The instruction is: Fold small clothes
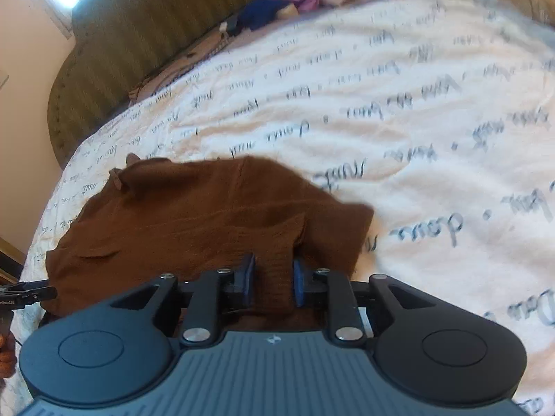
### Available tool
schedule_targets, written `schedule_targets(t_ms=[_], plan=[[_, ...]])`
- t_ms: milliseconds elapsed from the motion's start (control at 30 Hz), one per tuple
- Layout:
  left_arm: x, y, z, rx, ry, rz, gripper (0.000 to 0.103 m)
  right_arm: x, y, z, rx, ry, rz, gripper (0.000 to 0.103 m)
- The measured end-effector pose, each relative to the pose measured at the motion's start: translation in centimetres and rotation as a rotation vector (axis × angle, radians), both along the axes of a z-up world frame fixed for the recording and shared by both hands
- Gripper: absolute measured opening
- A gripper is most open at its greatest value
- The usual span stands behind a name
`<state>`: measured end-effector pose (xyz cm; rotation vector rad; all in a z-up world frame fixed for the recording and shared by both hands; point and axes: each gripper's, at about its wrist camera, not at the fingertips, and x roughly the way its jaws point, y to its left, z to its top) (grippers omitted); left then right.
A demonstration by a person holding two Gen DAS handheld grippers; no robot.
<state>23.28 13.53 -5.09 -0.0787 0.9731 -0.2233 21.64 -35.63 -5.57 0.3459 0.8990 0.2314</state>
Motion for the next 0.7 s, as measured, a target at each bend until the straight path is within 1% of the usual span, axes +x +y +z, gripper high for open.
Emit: schedule_targets(t_ms=[33, 67, 100, 133, 167, 233, 267, 300, 367, 400, 433, 467, 500, 533, 567, 600, 633, 667, 700], plan=[[-0.2, 0.4, 0.3, -0.039, -0.01, 0.016, 0.091, -0.4, 0.1, 1.2, -0.035, -0.044, 0.006, 0.023], [-0.5, 0.7, 0.8, -0.08, -0.023, 0.041, 0.092, -0.6, 0.2, 1.9, -0.032, -0.075, 0.011, 0.023], [-0.6, 0.6, 1.4, -0.115, -0.043, 0.043, 0.092, -0.6, 0.4, 2.4, -0.001, -0.095, 0.028, 0.023], [-0.7, 0.1, 1.8, -0.133, -0.067, 0.033, 0.094, -0.4, 0.8, 2.7, 0.035, -0.111, 0.054, 0.023], [-0.7, -0.8, 2.2, -0.128, -0.089, 0.028, 0.096, -0.2, 1.6, 2.6, 0.058, -0.117, 0.077, 0.023], [-0.4, -2.6, 2.3, -0.103, -0.112, 0.019, 0.099, 0.6, 4.0, 1.8, 0.066, -0.104, 0.13, 0.023], [0.1, -3.6, 1.9, -0.079, -0.108, 0.013, 0.099, 0.9, 5.2, 1.2, 0.07, -0.11, 0.156, 0.023], [0.7, -4.2, 1.3, -0.032, -0.1, 0.022, 0.099, 1.2, 6.4, 0.5, 0.058, -0.11, 0.179, 0.023], [1.7, -4.7, -0.8, 0.076, -0.072, 0.05, 0.098, 1.9, 8.7, -1.2, -0.028, -0.085, 0.186, 0.023], [2.0, -4.4, -2.1, 0.113, -0.055, 0.064, 0.099, 2.1, 9.3, -2.0, -0.069, -0.09, 0.191, 0.022], [1.7, -3.9, -2.7, 0.115, -0.083, 0.058, 0.103, 2.0, 9.3, -2.7, -0.113, -0.108, 0.184, 0.022], [1.1, -3.4, -3.0, 0.109, -0.112, 0.047, 0.103, 1.9, 8.5, -3.1, -0.124, -0.131, 0.167, 0.022], [0.8, -3.2, -3.0, 0.121, -0.12, 0.042, 0.103, 1.7, 7.5, -3.2, -0.1, -0.133, 0.162, 0.021], [0.5, -3.1, -2.9, 0.15, -0.118, 0.03, 0.103, 1.5, 6.2, -3.2, -0.073, -0.126, 0.162, 0.02], [0.4, -2.9, -2.7, 0.163, -0.112, 0.021, 0.103, 1.3, 5.0, -3.0, -0.096, -0.127, 0.137, 0.02], [0.4, -2.4, -2.4, 0.172, -0.1, 0.033, 0.103, 1.2, 3.9, -2.9, -0.121, -0.124, 0.111, 0.02], [0.7, -1.7, -2.3, 0.201, -0.077, 0.067, 0.103, 1.2, 2.3, -3.0, -0.071, -0.108, 0.104, 0.02], [0.7, -0.7, -2.0, 0.194, -0.062, 0.101, 0.101, 1.2, 0.8, -3.1, 0.01, -0.087, 0.083, 0.02], [0.4, 0.3, -1.3, 0.147, -0.058, 0.132, 0.097, 1.0, -0.1, -2.9, 0.049, -0.075, 0.055, 0.021]])
